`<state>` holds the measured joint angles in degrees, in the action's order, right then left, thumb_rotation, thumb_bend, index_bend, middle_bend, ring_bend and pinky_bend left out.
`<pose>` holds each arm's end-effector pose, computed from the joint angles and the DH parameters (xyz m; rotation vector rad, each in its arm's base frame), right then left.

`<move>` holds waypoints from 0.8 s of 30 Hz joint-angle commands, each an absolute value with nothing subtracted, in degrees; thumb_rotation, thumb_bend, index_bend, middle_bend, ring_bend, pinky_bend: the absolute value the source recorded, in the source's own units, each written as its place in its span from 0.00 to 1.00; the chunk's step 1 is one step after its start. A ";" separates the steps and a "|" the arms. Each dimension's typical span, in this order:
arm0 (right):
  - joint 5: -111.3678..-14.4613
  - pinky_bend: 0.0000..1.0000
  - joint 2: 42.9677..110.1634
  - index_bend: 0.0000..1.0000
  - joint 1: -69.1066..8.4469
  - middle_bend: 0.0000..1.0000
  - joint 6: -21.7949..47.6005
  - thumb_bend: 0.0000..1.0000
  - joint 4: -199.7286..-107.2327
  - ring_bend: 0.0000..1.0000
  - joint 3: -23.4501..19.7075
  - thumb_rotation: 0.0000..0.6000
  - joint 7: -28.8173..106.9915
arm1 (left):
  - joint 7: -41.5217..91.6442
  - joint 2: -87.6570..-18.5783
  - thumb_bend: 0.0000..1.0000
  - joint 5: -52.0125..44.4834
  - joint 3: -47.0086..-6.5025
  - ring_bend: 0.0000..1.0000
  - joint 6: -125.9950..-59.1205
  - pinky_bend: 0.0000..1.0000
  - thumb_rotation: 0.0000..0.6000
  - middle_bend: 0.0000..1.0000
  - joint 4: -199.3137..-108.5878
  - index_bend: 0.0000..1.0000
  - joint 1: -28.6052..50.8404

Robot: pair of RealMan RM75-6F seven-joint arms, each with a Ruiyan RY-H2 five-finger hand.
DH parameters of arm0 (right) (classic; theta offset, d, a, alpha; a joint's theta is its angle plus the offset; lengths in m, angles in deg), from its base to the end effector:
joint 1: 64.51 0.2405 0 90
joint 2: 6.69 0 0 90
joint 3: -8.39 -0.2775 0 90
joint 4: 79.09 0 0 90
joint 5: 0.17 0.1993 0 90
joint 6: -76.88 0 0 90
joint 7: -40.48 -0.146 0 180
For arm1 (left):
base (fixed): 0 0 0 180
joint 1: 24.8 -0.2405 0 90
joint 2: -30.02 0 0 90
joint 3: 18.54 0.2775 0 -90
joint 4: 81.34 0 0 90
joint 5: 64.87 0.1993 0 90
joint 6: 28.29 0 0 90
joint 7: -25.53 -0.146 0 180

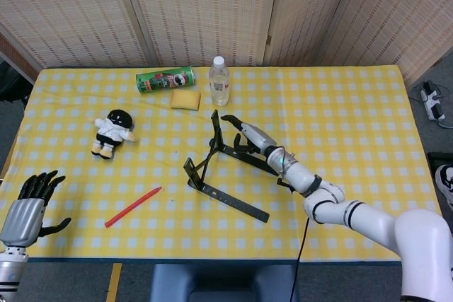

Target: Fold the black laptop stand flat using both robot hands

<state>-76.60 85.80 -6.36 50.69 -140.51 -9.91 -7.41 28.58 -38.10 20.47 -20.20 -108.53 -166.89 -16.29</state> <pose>-0.1049 -0.4499 -0.0276 1.7306 -1.8358 1.1828 -0.3396 0.2023 0.1522 -1.4571 -0.9498 -0.8828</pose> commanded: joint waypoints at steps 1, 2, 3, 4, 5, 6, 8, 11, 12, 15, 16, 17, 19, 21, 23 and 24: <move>-79.78 0.00 87.27 0.00 -4.38 0.00 51.38 1.00 -139.26 0.05 -9.72 0.80 -11.25 | 29.15 -37.96 0.21 20.26 -20.22 0.08 -108.41 0.00 1.00 0.11 -166.63 0.17 -16.28; -81.08 0.00 87.38 0.00 -3.91 0.00 51.20 1.00 -139.38 0.05 -9.36 0.80 -12.65 | 29.28 -37.89 0.21 20.15 -20.27 0.08 -108.38 0.00 1.00 0.10 -166.54 0.17 -16.29; -82.11 0.00 87.40 0.00 -3.59 0.00 50.97 1.00 -139.57 0.06 -9.01 0.79 -13.73 | 29.38 -37.87 0.21 20.09 -20.31 0.08 -108.42 0.00 1.00 0.10 -166.47 0.17 -16.30; -83.16 0.00 87.40 0.00 -3.28 0.00 50.67 1.00 -139.77 0.06 -8.59 0.79 -14.81 | 29.49 -37.87 0.21 20.01 -20.35 0.08 -108.44 0.00 1.00 0.11 -166.39 0.17 -16.32; -84.18 0.00 87.41 0.00 -2.98 0.00 50.31 1.00 -139.90 0.07 -8.12 0.78 -15.87 | 29.59 -37.89 0.21 19.93 -20.39 0.08 -108.42 0.00 1.00 0.11 -166.32 0.17 -16.32; -85.40 0.00 87.45 0.00 -2.55 0.00 49.94 1.00 -139.99 0.07 -7.45 0.78 -17.31 | 29.70 -37.92 0.21 19.86 -20.41 0.08 -108.38 0.00 1.00 0.11 -166.23 0.17 -16.32; -87.37 0.00 87.47 0.00 -1.71 0.00 49.37 1.00 -140.30 0.08 -6.19 0.77 -19.90 | 29.73 -38.00 0.21 19.89 -20.38 0.08 -108.27 0.00 1.00 0.11 -166.12 0.17 -16.27; -89.72 0.00 87.41 0.00 -0.79 0.00 48.11 1.00 -141.04 0.08 -4.44 0.76 -23.52 | 29.65 -38.06 0.21 19.96 -20.30 0.08 -108.12 0.00 1.00 0.11 -166.07 0.17 -16.19; -90.80 0.00 87.33 0.00 -0.35 0.00 47.44 1.00 -141.41 0.08 -3.61 0.76 -25.18 | 29.67 -38.08 0.21 19.93 -20.34 0.08 -108.13 0.00 1.00 0.11 -166.08 0.17 -16.18; -93.45 0.00 87.14 0.00 0.91 0.00 45.49 1.00 -142.09 0.09 -1.51 0.74 -28.92 | 29.79 -38.08 0.21 19.96 -20.45 0.08 -108.17 0.00 1.00 0.11 -166.03 0.17 -16.08; -94.14 0.00 87.08 0.00 1.34 0.00 44.95 1.00 -142.28 0.09 -0.92 0.74 -30.01 | 29.82 -38.08 0.21 20.00 -20.51 0.08 -108.15 0.00 1.00 0.11 -165.98 0.17 -16.01; -94.98 0.00 87.00 0.00 1.94 0.00 44.29 1.00 -142.51 0.09 -0.17 0.74 -31.41 | 29.89 -38.11 0.21 20.05 -20.57 0.08 -108.09 0.00 1.00 0.11 -165.89 0.17 -15.89; -96.16 0.00 86.96 0.00 2.85 0.01 43.33 1.00 -142.76 0.09 0.97 0.73 -33.21 | 30.15 -38.11 0.21 20.22 -20.64 0.08 -107.85 0.00 1.00 0.11 -165.73 0.16 -15.60; -97.32 0.00 87.03 0.00 3.89 0.01 42.39 1.00 -142.99 0.09 2.26 0.72 -34.94 | 30.80 -38.11 0.21 20.55 -20.76 0.08 -107.44 0.00 1.00 0.11 -165.39 0.16 -15.10; -98.26 0.00 87.16 0.00 4.96 0.01 41.69 1.00 -143.28 0.09 3.48 0.72 -36.44 | 31.62 -38.12 0.21 20.89 -20.94 0.08 -106.92 0.00 1.00 0.12 -164.88 0.16 -14.47; -98.64 0.00 87.25 0.00 5.40 0.01 41.39 1.00 -143.41 0.09 3.99 0.71 -36.99 | 31.96 -38.12 0.21 21.05 -21.02 0.08 -106.67 0.00 1.00 0.12 -164.65 0.16 -14.16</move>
